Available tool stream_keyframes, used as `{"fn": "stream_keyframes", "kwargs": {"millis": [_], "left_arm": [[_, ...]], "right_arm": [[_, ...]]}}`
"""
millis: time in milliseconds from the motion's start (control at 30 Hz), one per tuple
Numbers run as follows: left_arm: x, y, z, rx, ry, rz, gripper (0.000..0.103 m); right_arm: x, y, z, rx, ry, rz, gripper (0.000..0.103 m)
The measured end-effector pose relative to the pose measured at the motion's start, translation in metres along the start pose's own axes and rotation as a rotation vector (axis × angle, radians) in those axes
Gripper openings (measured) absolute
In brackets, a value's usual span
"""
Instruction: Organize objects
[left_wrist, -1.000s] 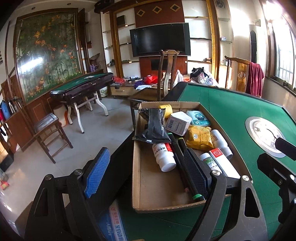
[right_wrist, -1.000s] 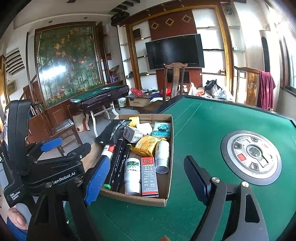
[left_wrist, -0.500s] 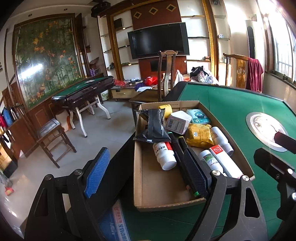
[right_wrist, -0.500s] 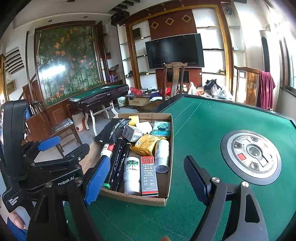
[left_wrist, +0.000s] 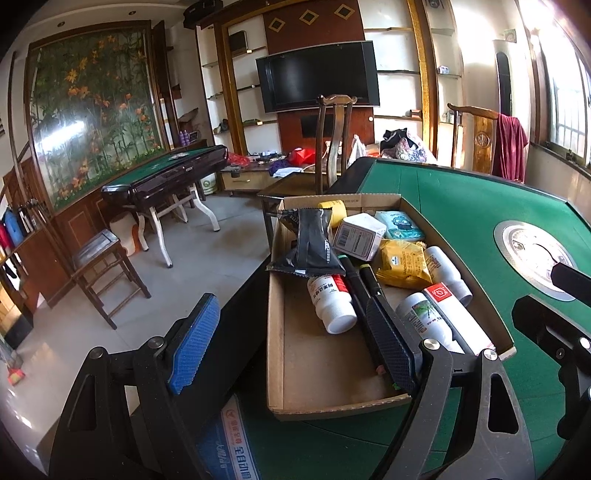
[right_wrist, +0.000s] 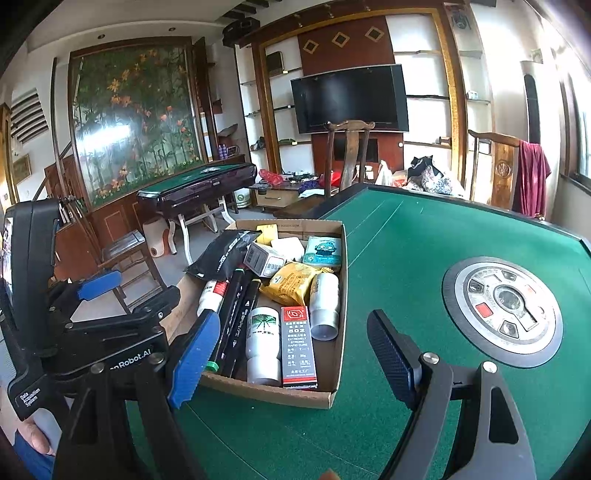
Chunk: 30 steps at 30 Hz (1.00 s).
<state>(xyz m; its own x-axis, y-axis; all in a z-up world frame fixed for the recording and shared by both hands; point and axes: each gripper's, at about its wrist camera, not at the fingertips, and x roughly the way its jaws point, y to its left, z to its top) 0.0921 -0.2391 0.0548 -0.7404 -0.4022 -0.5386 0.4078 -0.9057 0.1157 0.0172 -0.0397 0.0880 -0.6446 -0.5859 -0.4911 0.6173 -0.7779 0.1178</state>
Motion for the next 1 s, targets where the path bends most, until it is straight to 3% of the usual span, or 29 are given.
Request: {"fn": "stream_keyframes", "kwargs": {"millis": [1000], "left_arm": [[0.0062,0.0025,-0.0052,-0.009,0.02,-0.019,0.083]], "right_arm": [[0.002,0.0014,-0.0039,0.0,0.007,-0.007,0.082]]}}
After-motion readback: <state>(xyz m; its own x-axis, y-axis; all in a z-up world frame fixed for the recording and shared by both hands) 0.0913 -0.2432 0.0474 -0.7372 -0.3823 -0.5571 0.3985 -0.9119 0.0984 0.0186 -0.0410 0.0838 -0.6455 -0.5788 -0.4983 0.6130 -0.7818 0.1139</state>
